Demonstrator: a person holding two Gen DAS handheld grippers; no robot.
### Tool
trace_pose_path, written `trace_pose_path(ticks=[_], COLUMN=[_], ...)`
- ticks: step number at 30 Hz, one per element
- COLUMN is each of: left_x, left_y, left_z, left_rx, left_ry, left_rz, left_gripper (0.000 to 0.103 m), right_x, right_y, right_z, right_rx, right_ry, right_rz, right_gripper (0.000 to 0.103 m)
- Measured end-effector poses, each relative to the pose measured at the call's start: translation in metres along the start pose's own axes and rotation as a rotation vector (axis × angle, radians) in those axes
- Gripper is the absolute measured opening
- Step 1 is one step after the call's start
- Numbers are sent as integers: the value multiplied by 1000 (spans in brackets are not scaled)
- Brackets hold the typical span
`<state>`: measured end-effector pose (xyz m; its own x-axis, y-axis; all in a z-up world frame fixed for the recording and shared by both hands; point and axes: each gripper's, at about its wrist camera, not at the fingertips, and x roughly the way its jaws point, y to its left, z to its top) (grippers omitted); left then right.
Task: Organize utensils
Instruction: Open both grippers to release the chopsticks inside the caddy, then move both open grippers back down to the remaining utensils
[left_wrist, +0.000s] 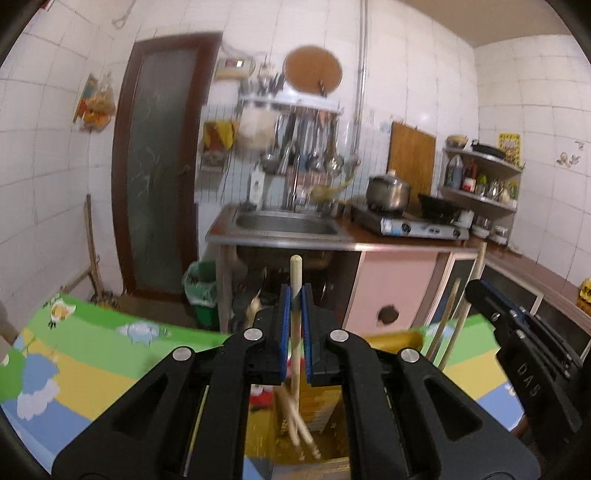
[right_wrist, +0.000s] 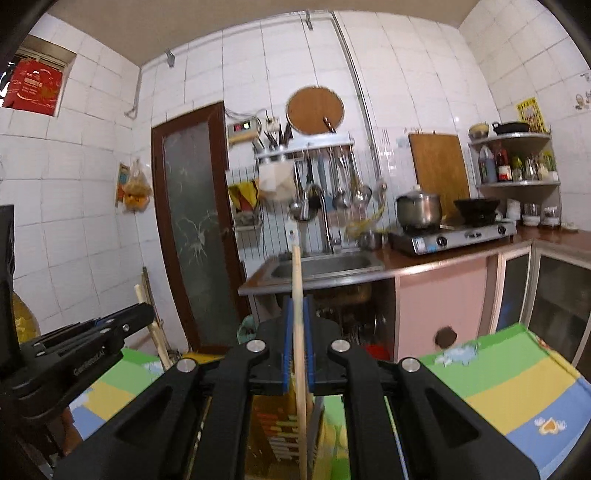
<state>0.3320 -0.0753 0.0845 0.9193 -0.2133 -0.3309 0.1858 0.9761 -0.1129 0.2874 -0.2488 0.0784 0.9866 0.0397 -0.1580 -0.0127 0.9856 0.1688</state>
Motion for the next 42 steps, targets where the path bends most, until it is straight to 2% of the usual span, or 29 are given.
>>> trace_pose_path(ticks=[2, 4, 5, 6, 7, 8, 9, 11, 12, 14, 17, 23, 29, 35, 42], left_x=[-4, -13, -19, -29, -37, -49, -60, -74, -80, -99, -119, -135, -134, -125, -103], left_y=[4, 8, 10, 13, 14, 15, 16, 17, 18, 23, 29, 48, 62, 71, 75], left_z=[-5, -5, -3, -1, 3, 6, 9, 14, 16, 18, 13, -30, -85, -126, -155], left_rx=[-7, -12, -15, -21, -21, -16, -5, 13, 16, 15, 8, -17, -38, -68, -80], left_ry=[24, 45, 50, 35, 19, -2, -11, -5, 0, -2, 8, 145, 275, 354, 431], left_rz=[10, 15, 18, 32, 44, 61, 79, 97, 102, 124, 143, 141, 167, 167, 179], left_gripper=[5, 18, 41, 65, 72, 81, 85, 88, 94, 98, 98, 98, 98, 98, 98], right_x=[-1, -4, -6, -8, -13, -19, -29, -39, -45, -60, -77, -104, -116, -107, -97], right_y=[-3, -6, -8, -10, -13, -14, -16, -16, -17, -18, -19, -20, -16, -10, -2], right_z=[-3, -1, 2, 4, 9, 12, 17, 26, 29, 34, 34, 0, -48, -101, -127], right_rx=[0, -10, -14, -14, -9, -3, -8, -32, -39, -49, -56, -39, -41, -46, -75], right_ry=[22, 41, 55, 66, 72, 59, 36, 38, 42, 64, 114, 258, 363, 475, 531], right_rz=[-8, -36, -52, -62, -69, -73, -85, -99, -105, -110, -115, -116, -130, -129, -109], right_gripper=[6, 7, 10, 33, 69, 75, 74, 74, 75, 75, 80, 81, 81, 81, 81])
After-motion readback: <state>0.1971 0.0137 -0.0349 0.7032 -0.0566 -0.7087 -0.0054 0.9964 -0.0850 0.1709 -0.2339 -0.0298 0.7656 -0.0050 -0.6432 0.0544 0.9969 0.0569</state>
